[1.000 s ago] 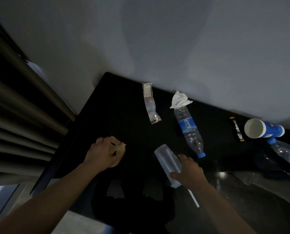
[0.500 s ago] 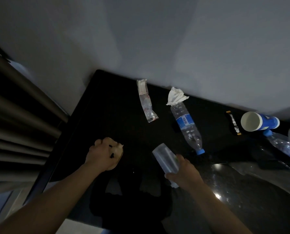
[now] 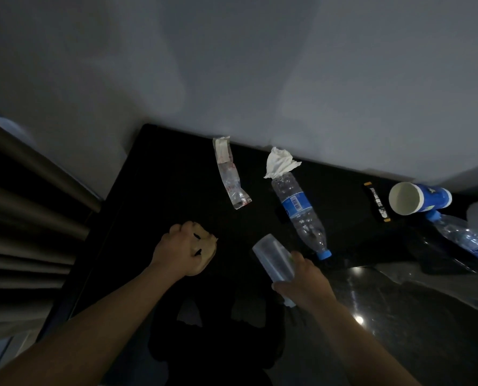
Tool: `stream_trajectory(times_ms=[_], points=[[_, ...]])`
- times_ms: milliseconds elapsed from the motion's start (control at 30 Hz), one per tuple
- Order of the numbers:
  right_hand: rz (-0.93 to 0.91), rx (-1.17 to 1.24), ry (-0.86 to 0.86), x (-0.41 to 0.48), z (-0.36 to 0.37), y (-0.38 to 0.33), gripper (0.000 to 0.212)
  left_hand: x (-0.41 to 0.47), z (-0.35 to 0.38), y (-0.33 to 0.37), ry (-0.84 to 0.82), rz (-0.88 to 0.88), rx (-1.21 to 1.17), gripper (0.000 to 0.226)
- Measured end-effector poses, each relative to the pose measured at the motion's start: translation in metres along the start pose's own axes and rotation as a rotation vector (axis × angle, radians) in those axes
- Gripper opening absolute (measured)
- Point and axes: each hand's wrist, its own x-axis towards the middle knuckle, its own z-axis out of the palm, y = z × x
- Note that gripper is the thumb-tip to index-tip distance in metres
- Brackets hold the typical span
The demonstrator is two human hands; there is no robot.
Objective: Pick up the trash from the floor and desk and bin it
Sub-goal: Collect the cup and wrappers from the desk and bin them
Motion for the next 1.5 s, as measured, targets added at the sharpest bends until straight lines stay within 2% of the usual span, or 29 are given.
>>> stream_trajectory(times_ms=[167, 300, 400, 500, 633, 833, 1067, 1233, 1500], points=[[0.006, 0.027, 0.009, 0.006, -0.002, 0.002, 0.090, 0.018, -0.007, 0.018, -0.014, 0.056, -0.024, 0.080], [0.016, 0.034, 0.010, 0.011, -0.005, 0.006, 0.087, 0.038, -0.026, 0.050, 0.132, 0.106, 0.033, 0.076], [-0.002, 0.001, 0.053, 0.015, -0.008, 0.007, 0.086, 0.059, -0.043, 0.078, 0.210, 0.252, 0.007, 0.061], [-0.033, -0.034, 0.125, 0.018, -0.007, 0.009, 0.085, 0.089, -0.056, 0.108, 0.218, 0.383, 0.006, 0.056], [-0.062, -0.025, 0.162, 0.021, -0.001, 0.012, 0.084, 0.133, -0.066, 0.150, 0.194, 0.451, 0.071, 0.056], [-0.084, 0.030, 0.101, 0.029, -0.006, 0.020, 0.085, 0.175, -0.064, 0.192, 0.169, 0.526, 0.164, 0.061], [-0.096, 0.041, 0.091, 0.029, -0.008, 0.022, 0.083, 0.205, -0.051, 0.204, 0.079, 0.524, 0.199, 0.058], [-0.096, 0.026, 0.094, 0.029, -0.010, 0.020, 0.082, 0.214, -0.044, 0.203, 0.021, 0.482, 0.308, 0.044], [-0.082, 0.019, 0.099, 0.029, -0.008, 0.020, 0.083, 0.213, -0.036, 0.191, 0.065, 0.434, 0.303, 0.044]])
